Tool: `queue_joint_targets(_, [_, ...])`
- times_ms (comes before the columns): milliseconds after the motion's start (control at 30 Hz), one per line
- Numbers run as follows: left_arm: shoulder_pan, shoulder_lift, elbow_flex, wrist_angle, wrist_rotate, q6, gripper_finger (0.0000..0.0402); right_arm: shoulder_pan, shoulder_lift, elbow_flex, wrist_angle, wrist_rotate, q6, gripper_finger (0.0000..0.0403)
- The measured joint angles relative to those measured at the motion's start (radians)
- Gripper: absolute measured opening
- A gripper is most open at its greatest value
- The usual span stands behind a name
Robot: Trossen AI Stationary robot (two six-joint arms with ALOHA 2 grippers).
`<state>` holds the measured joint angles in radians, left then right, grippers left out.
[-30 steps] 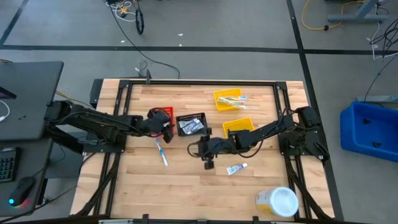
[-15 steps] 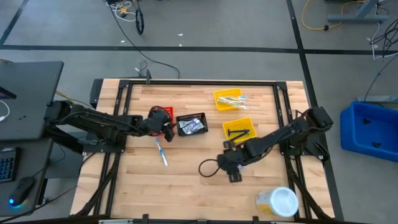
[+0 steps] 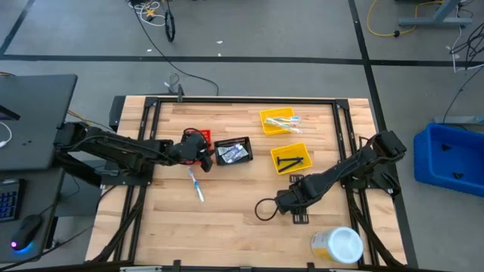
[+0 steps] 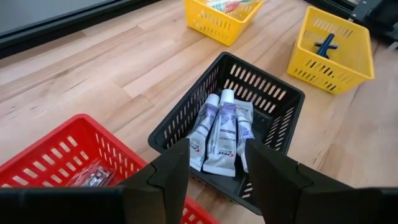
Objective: Pick & Place Travel size toiletries
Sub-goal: Put the white toothpaste into the black bin
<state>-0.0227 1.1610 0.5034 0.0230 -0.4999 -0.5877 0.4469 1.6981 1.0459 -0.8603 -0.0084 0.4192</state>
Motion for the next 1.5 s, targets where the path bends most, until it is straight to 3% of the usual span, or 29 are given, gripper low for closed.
queue_joint_targets(300, [0.000, 0.000, 0.000, -0.001, 0.004, 0.008, 0.0165, -0.002, 0.005, -0.004, 0.056, 0.023, -0.041, 0.0256])
queue_joint_targets(500, [0.000, 0.000, 0.000, -0.002, 0.007, 0.008, 0.0165, -0.002, 0.036, -0.004, 0.057, 0.022, -0.067, 0.0263])
queue_joint_targets(800, [0.000, 0.000, 0.000, -0.002, 0.006, 0.008, 0.0165, -0.002, 0.086, -0.004, 0.065, 0.007, -0.071, 0.0214])
queue_joint_targets(1200, [0.000, 0.000, 0.000, -0.002, 0.004, 0.008, 0.0165, -0.027, 0.086, -0.004, 0.121, 0.006, -0.069, 0.0077])
queue_joint_targets(1500, [0.000, 0.000, 0.000, -0.001, 0.004, 0.008, 0.0165, -0.041, 0.085, -0.004, 0.229, 0.011, -0.069, 0.0066])
